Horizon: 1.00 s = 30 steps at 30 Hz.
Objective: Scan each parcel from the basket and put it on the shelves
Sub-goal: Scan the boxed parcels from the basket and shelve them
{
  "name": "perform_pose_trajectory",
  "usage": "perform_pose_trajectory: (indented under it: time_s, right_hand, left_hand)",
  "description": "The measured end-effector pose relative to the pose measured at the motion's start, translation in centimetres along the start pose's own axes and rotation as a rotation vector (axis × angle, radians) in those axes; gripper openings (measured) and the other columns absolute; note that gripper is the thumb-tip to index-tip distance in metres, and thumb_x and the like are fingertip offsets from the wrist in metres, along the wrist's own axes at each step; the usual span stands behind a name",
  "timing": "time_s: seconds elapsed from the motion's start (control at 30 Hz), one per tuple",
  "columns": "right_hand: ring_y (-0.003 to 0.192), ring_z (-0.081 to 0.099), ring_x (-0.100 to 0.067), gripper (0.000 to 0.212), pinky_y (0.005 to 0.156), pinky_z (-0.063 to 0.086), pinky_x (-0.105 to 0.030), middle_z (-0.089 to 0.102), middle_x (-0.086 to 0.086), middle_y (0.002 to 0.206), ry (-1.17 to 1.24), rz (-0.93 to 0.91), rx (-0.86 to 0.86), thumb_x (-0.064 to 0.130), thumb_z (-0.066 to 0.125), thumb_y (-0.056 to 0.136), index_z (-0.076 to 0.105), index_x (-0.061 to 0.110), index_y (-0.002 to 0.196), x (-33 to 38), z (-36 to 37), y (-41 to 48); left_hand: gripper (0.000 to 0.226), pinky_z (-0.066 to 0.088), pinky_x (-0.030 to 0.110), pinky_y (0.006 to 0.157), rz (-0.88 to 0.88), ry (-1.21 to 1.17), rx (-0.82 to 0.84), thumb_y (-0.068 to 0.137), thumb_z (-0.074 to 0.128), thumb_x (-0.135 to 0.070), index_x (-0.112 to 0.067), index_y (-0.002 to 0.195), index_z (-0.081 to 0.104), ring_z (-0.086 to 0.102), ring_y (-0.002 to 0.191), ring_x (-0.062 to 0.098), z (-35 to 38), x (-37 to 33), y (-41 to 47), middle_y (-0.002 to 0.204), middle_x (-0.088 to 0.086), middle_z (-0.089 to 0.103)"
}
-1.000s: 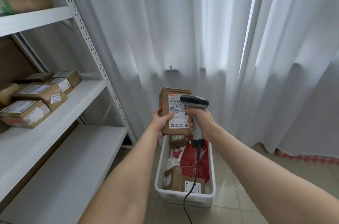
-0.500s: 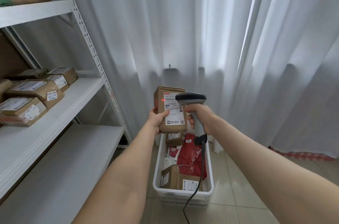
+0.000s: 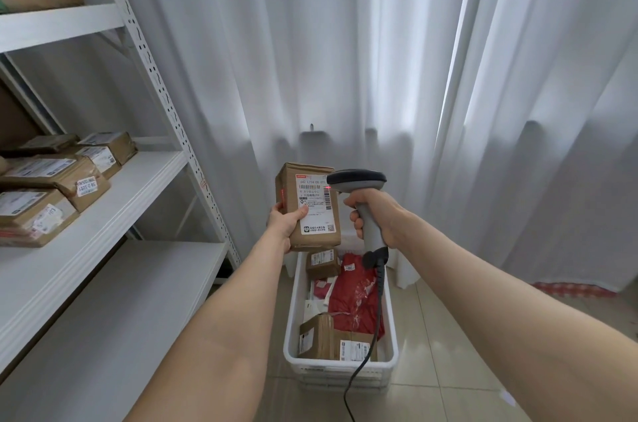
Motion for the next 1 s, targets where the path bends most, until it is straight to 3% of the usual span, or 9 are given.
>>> perform_pose_trajectory:
  time_s: [0.17,0.47,0.73,0.87,1.0]
  right_hand:
    - [0.036,0.046,-0.010,0.003,0.040,0.041,-0.016,0.053,-0.001,0.049,0.017,0.022,0.014,0.010,0.055,0.087,0.056,0.008,0.085,0.2,0.5,-0.2]
    - [0.036,0.047,-0.010,0.004,0.040,0.043,-0.016,0.054,-0.002,0.050,0.059,0.025,-0.001,0.009,0.056,0.089,0.057,0.005,0.088,0.6,0.5,-0.3]
    - [0.045,0.055,-0.013,0.007,0.048,0.049,-0.023,0.064,-0.006,0.060,0.136,-0.023,-0.092,0.009,0.065,0.089,0.060,0.006,0.094,-0.2,2.1,1.0]
    - [0.079,0.058,-0.021,0.027,0.068,0.054,-0.035,0.062,-0.008,0.092,0.088,-0.041,-0.128,0.015,0.071,0.086,0.057,0.011,0.109,-0.8,4.5,2.0]
    - [0.077,0.058,-0.024,0.034,0.066,0.052,-0.039,0.060,-0.009,0.093,0.044,-0.034,-0.059,0.022,0.072,0.085,0.054,0.012,0.112,-0.9,8.3,2.2]
  left_hand:
    - [0.073,0.052,0.034,0.054,-0.012,-0.003,0.045,0.082,0.074,-0.018,-0.025,0.142,0.033,0.067,0.075,0.024,0.2,0.1,-0.1,0.113,0.009,0.067]
    - [0.070,0.056,0.045,0.071,-0.033,0.001,0.091,0.083,0.073,-0.019,-0.024,0.141,0.035,0.067,0.085,0.030,0.4,0.1,0.2,0.111,0.011,0.067]
    - [0.057,0.045,0.031,0.041,-0.010,0.042,0.001,0.080,0.075,-0.037,-0.022,0.128,0.049,0.064,0.059,0.016,-2.9,-1.8,-1.3,0.080,-0.002,0.069]
    - [0.046,0.052,0.030,0.049,-0.004,-0.013,-0.053,0.075,0.077,-0.044,-0.022,0.111,0.058,0.070,0.066,0.021,-6.1,-3.3,-2.5,0.078,0.001,0.074]
    - [0.039,0.052,0.030,0.045,0.007,-0.029,-0.104,0.076,0.073,-0.051,-0.022,0.101,0.064,0.070,0.065,0.022,-9.8,-5.0,-4.6,0.072,0.001,0.074]
Point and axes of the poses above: each hand's wrist, its own y-axis towards the middle knuckle, its own z-axis out of the palm, x = y × z, the point moved 2 cm from there along y, towards the middle knuckle
